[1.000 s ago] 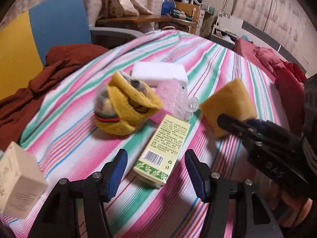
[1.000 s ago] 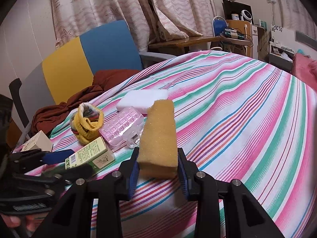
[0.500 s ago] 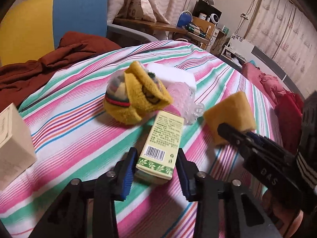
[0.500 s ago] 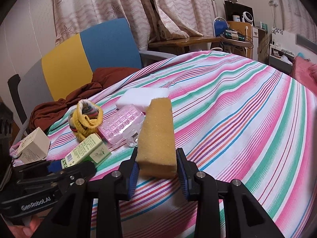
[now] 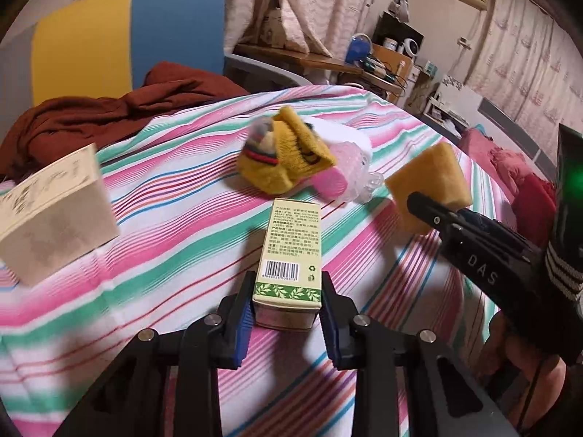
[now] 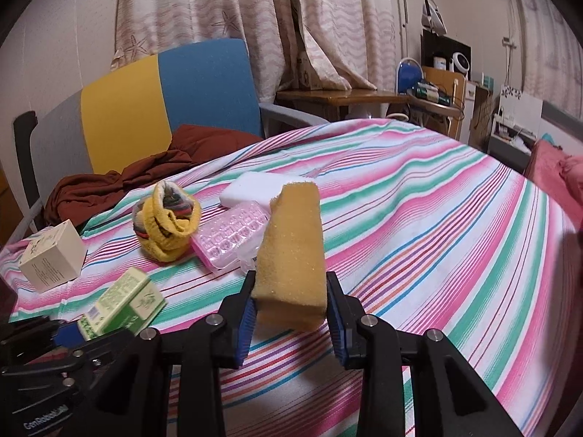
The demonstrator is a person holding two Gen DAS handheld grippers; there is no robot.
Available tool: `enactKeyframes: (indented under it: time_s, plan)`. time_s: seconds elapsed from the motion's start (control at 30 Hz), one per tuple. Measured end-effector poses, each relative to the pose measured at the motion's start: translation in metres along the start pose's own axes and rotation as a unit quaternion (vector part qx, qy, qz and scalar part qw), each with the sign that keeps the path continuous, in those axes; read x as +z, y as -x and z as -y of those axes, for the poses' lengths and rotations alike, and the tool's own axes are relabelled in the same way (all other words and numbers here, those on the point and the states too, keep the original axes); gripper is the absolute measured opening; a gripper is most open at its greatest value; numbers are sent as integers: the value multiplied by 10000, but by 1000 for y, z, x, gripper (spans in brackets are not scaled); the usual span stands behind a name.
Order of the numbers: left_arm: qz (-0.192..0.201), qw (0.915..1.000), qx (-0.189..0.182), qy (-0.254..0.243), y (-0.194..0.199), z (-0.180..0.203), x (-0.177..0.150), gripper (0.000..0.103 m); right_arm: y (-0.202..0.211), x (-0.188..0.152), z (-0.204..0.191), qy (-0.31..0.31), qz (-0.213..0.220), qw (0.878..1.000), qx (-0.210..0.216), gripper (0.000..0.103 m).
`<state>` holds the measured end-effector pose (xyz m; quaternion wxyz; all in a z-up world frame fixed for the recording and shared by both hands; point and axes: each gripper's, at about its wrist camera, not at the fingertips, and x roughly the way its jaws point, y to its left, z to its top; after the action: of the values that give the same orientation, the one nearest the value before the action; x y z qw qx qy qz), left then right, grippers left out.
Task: Organize objects
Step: 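Lift the yellow sponge and green box off the table with both grippers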
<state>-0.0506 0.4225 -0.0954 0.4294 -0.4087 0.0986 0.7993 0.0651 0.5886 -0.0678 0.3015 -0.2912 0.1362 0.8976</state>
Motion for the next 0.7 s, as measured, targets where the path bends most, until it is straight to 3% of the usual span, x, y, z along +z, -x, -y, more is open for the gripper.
enactKeyframes:
  time_s: [0.7]
  plan:
    - [287,9995,121,-54,53,-6,-49,31,36,-18,-25,374,244,9990,-32,35]
